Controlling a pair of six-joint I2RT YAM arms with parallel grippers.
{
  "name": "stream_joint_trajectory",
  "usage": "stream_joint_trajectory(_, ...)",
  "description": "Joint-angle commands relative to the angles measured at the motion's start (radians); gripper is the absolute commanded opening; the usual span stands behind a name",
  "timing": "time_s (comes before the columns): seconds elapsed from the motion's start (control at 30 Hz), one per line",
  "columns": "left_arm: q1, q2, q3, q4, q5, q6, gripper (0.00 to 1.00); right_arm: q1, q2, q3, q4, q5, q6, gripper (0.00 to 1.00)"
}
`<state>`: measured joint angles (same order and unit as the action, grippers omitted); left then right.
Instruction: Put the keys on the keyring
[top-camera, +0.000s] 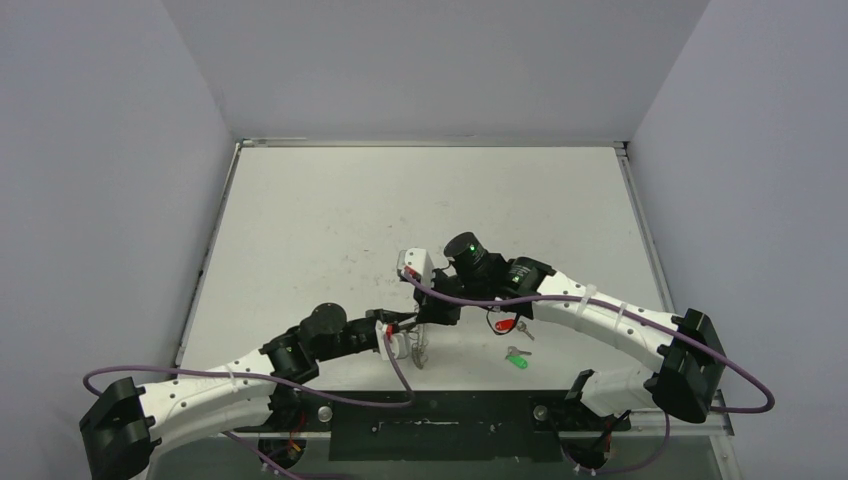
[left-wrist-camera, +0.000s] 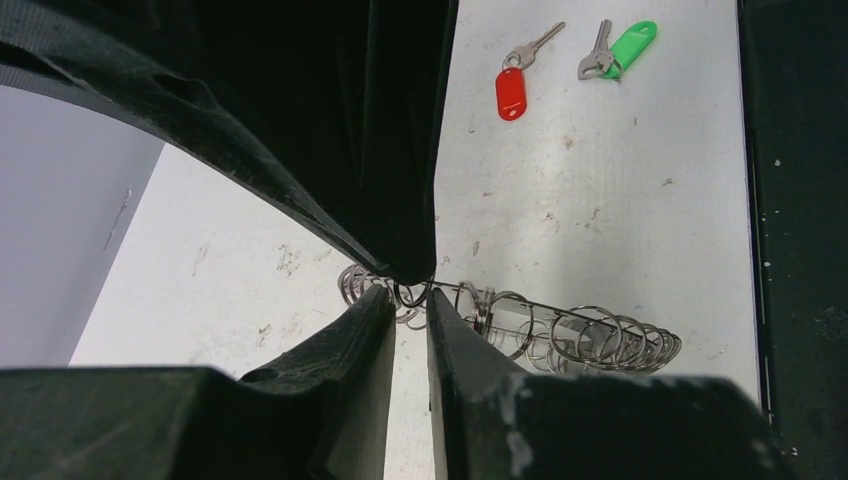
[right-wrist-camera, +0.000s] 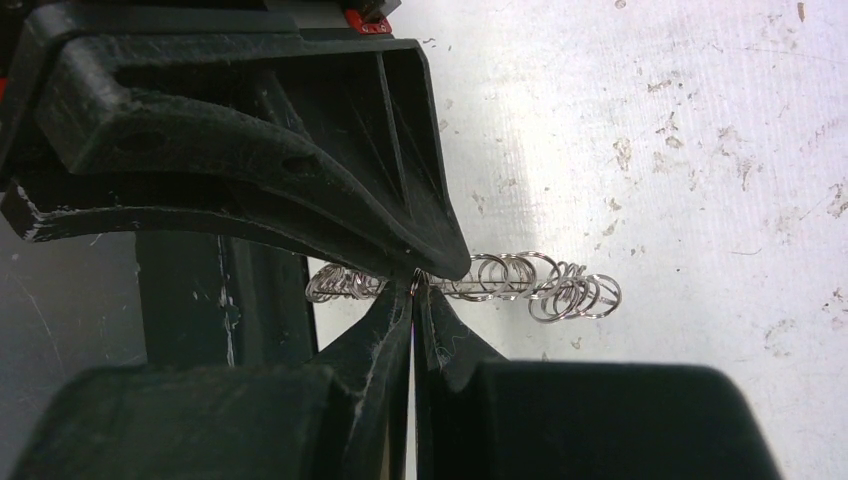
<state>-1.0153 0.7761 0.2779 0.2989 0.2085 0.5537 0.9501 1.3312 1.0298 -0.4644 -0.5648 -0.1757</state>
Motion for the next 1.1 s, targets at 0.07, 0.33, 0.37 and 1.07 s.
stream_joint_trajectory(0.07,-0.006,0.010,0.059,0.062,0.035,-0.018,0.18,0.008,-0.029,0.014,0.050,-0.006,-0.017,0.00)
stream_joint_trajectory(0.33,-0.007,0.030,0.066,0.082,0.051,-0.021,0.17,0.013,-0.033,0.016,0.044,-0.004,-0.021,0.00)
stream_joint_trajectory(0.37,-0.006,0.030,0.066,0.083,0.051,-0.022,0.15,0.013,-0.032,0.017,0.039,-0.001,-0.022,0.00)
stream_joint_trajectory(1.07,-0.006,-0.010,-0.025,0.291,0.035,-0.155,0.00,-0.018,-0.176,-0.094,0.231,0.032,-0.036,0.43)
